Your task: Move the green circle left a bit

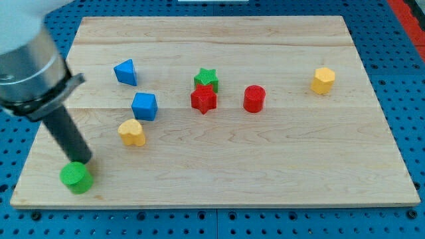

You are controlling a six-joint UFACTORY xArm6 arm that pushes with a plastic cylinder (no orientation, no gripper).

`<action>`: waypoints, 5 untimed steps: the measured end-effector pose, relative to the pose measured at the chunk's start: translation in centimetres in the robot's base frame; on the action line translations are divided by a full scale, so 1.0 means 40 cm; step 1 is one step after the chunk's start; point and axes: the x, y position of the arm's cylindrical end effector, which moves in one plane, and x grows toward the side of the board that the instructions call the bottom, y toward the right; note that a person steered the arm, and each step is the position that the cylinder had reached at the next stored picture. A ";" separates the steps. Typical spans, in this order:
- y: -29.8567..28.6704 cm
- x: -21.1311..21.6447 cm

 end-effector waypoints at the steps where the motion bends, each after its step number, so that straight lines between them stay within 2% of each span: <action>1: 0.058 0.032; 2: 0.224 0.043; 3: 0.314 0.059; 5: 0.116 0.097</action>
